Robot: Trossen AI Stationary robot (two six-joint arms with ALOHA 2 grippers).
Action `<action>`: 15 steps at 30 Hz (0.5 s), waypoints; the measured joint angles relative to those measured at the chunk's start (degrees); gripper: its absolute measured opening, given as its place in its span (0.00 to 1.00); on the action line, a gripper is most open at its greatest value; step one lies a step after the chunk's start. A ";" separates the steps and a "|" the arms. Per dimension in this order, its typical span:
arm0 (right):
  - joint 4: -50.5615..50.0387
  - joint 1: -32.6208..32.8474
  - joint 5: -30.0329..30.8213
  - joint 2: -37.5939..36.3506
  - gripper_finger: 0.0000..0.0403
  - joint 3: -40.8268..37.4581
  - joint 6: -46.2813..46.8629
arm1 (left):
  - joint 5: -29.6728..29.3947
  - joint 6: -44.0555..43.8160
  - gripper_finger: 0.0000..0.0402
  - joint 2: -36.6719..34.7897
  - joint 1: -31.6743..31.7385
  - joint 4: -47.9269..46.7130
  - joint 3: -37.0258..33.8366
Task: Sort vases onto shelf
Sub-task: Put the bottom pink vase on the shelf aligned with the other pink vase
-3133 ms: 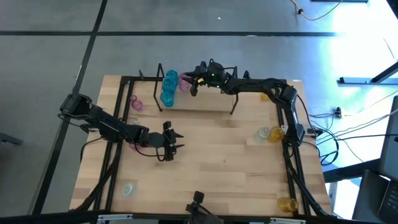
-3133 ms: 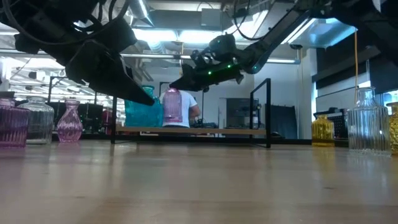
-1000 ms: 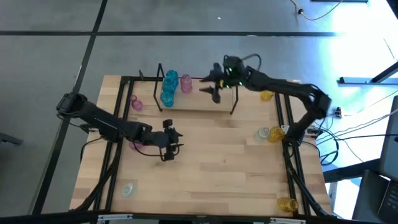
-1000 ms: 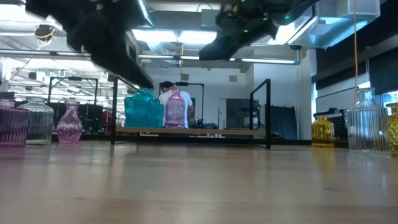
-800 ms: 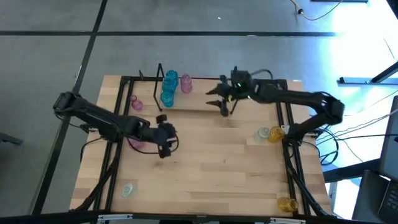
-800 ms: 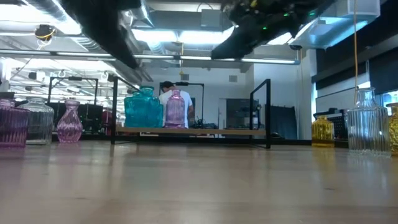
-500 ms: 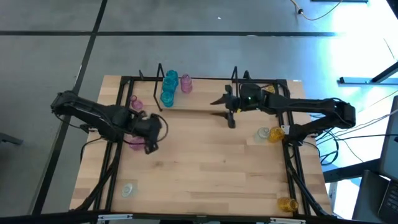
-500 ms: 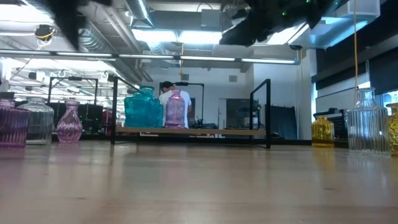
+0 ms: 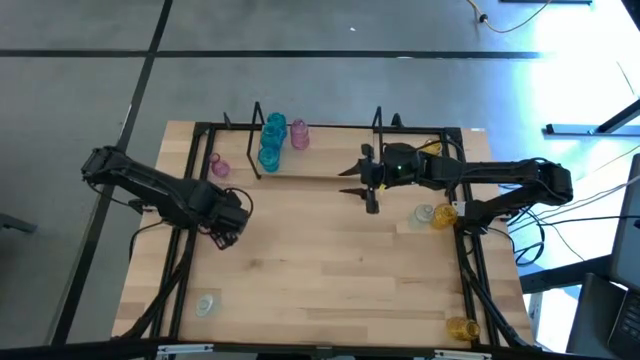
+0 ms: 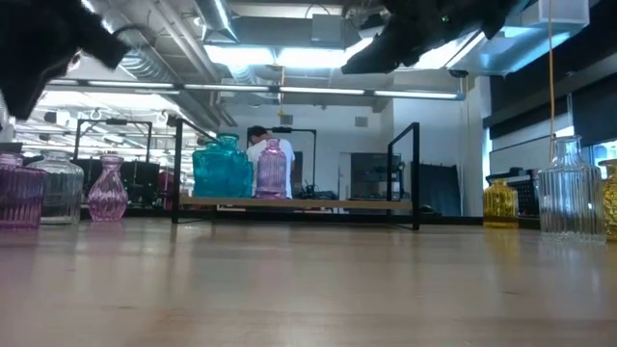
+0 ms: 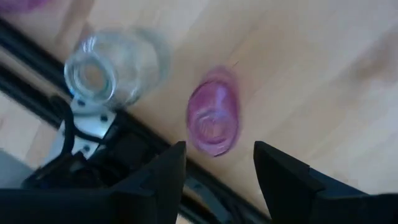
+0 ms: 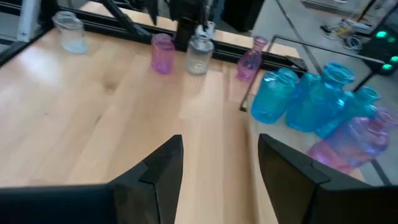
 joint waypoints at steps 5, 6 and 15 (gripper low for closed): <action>0.20 0.00 1.09 0.00 0.47 0.00 0.00 | 1.44 1.46 0.45 0.00 0.87 3.07 -4.99; 0.22 0.00 1.09 0.00 0.47 0.00 0.00 | 1.46 1.86 0.45 0.00 1.10 4.21 -5.50; -0.46 0.00 1.09 0.02 0.47 0.00 0.07 | 1.53 3.97 0.45 0.00 2.27 7.57 -6.57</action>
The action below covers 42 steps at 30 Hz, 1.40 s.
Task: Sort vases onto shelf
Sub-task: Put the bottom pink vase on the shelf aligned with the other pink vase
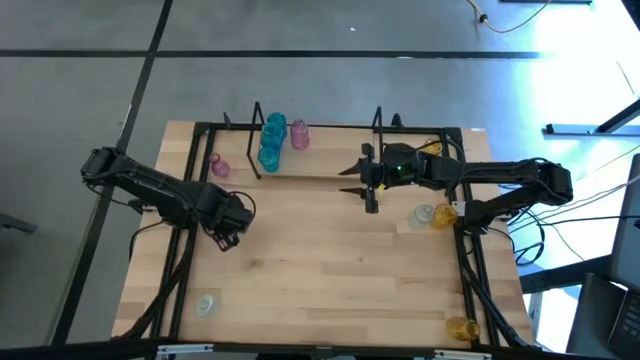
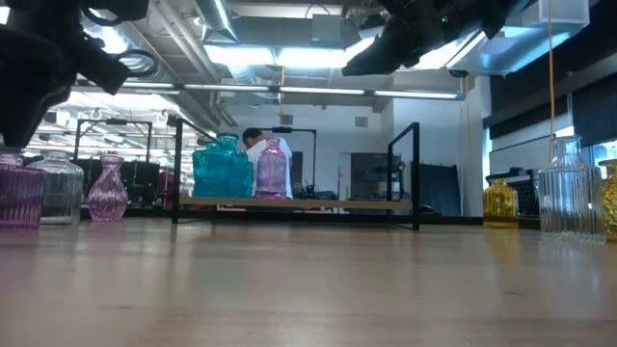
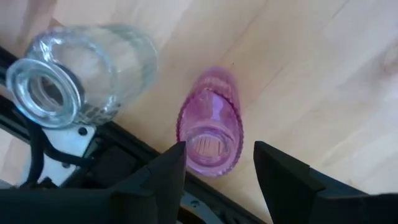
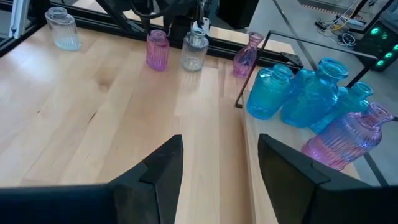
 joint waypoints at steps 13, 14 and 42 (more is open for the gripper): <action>0.30 0.00 -0.02 0.02 0.47 0.02 0.01 | 2.49 1.11 0.45 -0.15 0.00 2.54 -4.98; 0.35 -0.01 0.00 0.02 0.47 0.03 0.00 | 2.37 1.18 0.45 -0.12 0.00 2.56 -4.86; -5.65 0.10 -0.68 0.04 0.47 0.09 0.52 | -5.50 12.16 0.36 1.96 1.43 3.93 10.24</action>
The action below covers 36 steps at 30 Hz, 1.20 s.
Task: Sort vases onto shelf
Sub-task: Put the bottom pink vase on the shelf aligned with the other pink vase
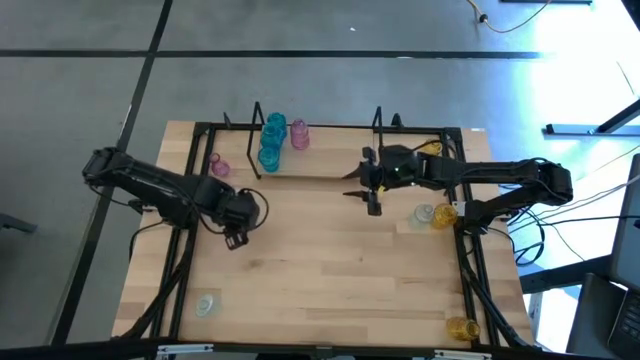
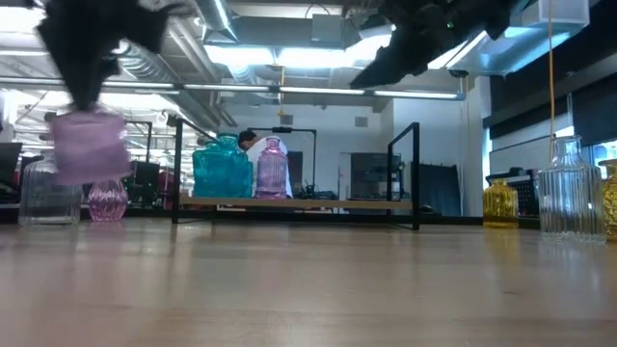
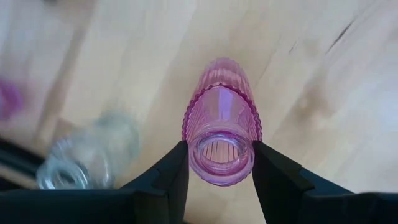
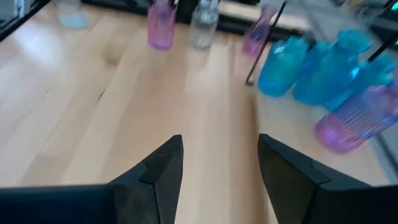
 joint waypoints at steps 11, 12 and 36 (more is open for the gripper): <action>-6.17 5.24 1.27 0.02 0.47 0.00 0.83 | -4.83 22.88 0.36 14.25 8.41 -0.20 18.38; -6.20 5.68 1.72 0.02 0.47 0.00 0.81 | -5.18 24.93 0.36 15.66 9.40 -0.52 20.35; -10.64 6.63 5.63 -0.04 0.47 0.00 1.43 | -10.53 54.89 0.36 37.63 33.90 -0.37 42.44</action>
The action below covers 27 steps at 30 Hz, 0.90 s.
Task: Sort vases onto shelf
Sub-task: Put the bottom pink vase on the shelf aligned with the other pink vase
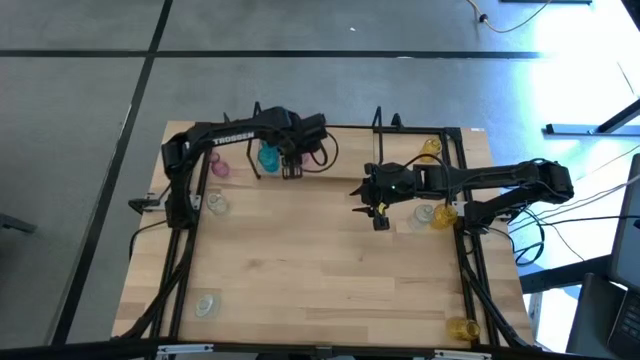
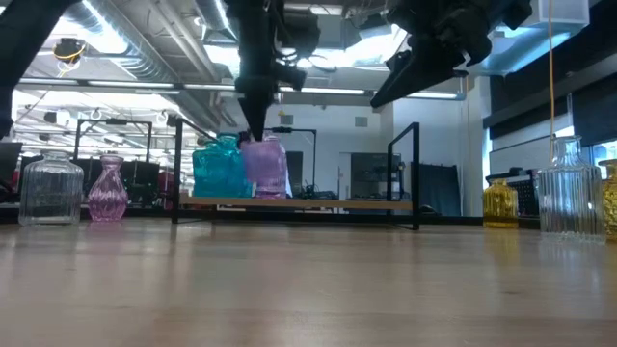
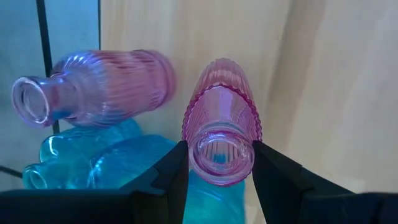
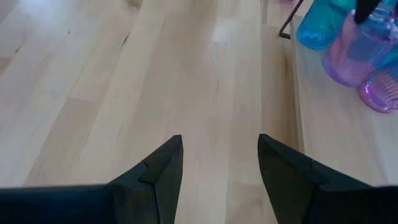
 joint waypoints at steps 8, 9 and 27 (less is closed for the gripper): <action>0.23 0.00 -0.01 0.00 0.47 0.00 0.03 | -0.48 2.18 0.36 2.04 3.70 1.37 0.00; 0.21 0.00 -0.03 0.00 0.47 0.00 0.01 | -0.63 2.46 0.36 2.10 3.98 1.39 0.00; 0.40 0.00 -0.05 0.00 0.47 0.00 0.02 | -1.09 3.70 0.36 2.20 6.46 3.96 0.00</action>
